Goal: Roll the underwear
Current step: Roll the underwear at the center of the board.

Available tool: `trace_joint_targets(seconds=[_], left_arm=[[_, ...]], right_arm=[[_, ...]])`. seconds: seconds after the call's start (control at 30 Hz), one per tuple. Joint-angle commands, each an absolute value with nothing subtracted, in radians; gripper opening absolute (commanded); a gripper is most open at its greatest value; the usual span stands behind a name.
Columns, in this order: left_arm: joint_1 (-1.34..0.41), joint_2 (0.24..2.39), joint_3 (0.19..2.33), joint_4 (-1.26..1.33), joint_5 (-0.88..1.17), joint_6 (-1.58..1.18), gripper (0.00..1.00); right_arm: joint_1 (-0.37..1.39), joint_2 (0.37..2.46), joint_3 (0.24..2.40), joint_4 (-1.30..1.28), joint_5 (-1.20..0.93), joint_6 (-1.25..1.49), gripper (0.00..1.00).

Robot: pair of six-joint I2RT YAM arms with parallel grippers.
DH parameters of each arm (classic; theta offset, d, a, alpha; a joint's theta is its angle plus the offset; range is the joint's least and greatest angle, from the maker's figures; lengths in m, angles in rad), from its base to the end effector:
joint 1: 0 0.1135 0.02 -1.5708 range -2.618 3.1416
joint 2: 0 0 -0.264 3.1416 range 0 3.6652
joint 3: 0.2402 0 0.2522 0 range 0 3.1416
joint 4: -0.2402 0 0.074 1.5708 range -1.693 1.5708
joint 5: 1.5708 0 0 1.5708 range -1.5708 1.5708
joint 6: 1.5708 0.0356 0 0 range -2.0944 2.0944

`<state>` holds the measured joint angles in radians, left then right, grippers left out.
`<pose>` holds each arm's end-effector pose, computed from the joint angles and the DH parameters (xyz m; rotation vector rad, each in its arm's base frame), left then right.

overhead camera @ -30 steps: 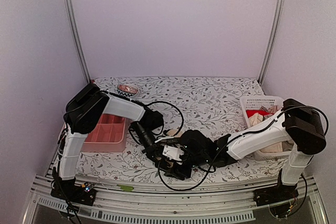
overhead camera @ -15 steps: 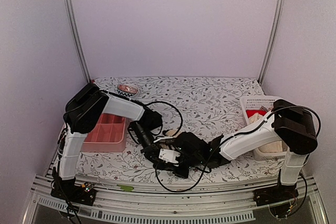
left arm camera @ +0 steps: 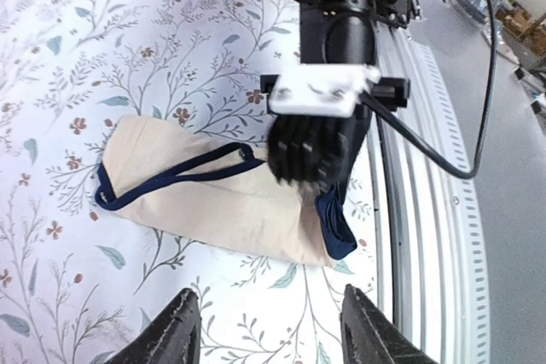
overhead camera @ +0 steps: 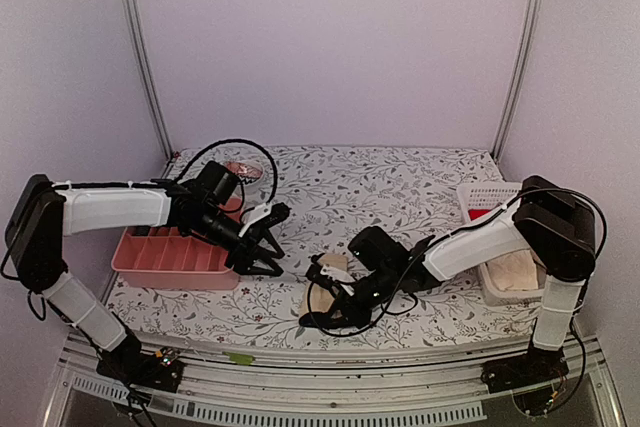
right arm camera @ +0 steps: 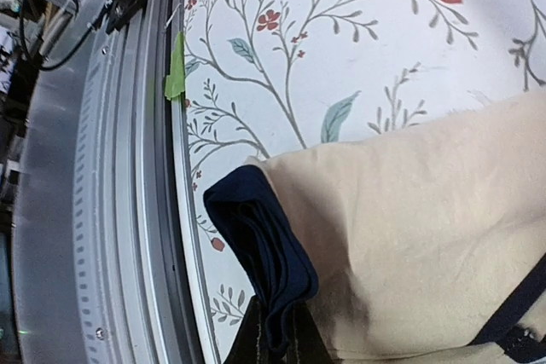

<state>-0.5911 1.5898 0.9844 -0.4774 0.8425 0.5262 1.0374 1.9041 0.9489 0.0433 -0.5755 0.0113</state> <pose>0.2396 -0.1928 0.2011 1.5401 1.9449 -1.1241 0.1666 0.3202 0.1155 -1.5228 2.1608 1.1240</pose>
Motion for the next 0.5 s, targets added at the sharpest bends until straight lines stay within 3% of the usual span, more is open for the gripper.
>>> trace_joint_targets(seconds=[0.0,0.23,0.47], left_arm=[[-0.6,1.447,0.818,-0.222,0.688,0.496,0.56],[-0.801,1.254,0.583,-0.047,0.385,0.654,0.55],[-0.959,1.34,0.57,0.088,0.337,0.747,0.53]], right_arm=[[0.936,1.962,0.989,0.041,-0.875,0.2,0.0],[0.844,2.118,1.072,0.007,-1.102,0.348,0.0],[0.819,2.195,1.07,0.064,-1.17,0.417,0.0]])
